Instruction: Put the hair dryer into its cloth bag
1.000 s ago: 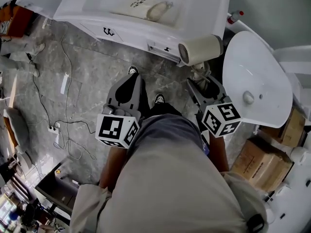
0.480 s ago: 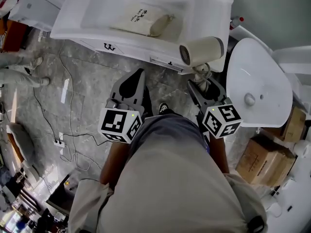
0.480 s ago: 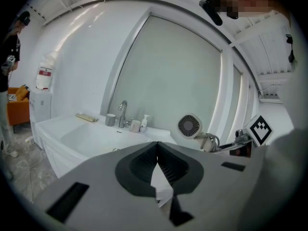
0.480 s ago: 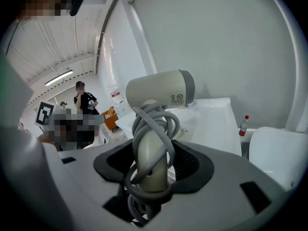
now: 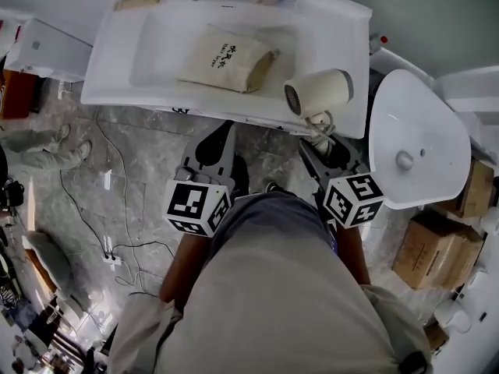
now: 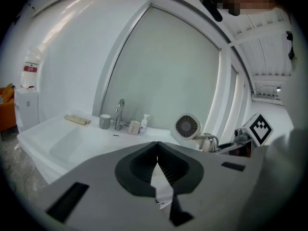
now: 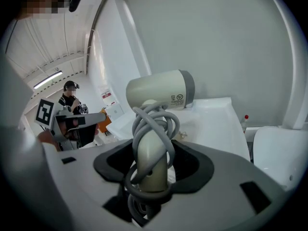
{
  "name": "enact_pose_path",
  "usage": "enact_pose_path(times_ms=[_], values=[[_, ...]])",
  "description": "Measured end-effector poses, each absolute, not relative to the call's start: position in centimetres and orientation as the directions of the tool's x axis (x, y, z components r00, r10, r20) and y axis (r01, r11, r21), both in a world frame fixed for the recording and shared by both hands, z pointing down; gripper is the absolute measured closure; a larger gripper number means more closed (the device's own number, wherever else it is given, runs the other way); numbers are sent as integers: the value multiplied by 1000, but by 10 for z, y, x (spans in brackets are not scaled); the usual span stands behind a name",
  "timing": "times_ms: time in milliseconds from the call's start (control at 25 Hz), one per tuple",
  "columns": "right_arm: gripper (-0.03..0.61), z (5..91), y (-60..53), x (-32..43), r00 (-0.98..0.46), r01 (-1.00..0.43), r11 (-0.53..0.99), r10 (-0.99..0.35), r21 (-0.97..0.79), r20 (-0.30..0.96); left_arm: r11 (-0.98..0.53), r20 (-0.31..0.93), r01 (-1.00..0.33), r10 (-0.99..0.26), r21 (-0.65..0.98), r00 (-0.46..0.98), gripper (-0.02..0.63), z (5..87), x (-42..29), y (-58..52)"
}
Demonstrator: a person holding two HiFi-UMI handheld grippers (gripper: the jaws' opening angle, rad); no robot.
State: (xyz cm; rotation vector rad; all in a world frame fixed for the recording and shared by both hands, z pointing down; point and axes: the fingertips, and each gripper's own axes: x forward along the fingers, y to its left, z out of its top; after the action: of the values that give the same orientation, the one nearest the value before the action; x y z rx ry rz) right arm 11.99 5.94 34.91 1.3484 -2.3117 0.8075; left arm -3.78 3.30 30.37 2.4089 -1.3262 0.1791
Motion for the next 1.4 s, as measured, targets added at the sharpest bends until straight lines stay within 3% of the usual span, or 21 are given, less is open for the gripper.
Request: enact_pose_path(times_ms=[560, 1400], values=[[344, 336, 11, 77, -389, -917, 258, -742, -304, 545, -625, 301, -737, -673, 259, 676, 604, 305, -69, -39], [344, 363, 13, 55, -318, -941, 162, -727, -298, 608, -634, 374, -717, -614, 290, 695, 604, 354, -101, -59]])
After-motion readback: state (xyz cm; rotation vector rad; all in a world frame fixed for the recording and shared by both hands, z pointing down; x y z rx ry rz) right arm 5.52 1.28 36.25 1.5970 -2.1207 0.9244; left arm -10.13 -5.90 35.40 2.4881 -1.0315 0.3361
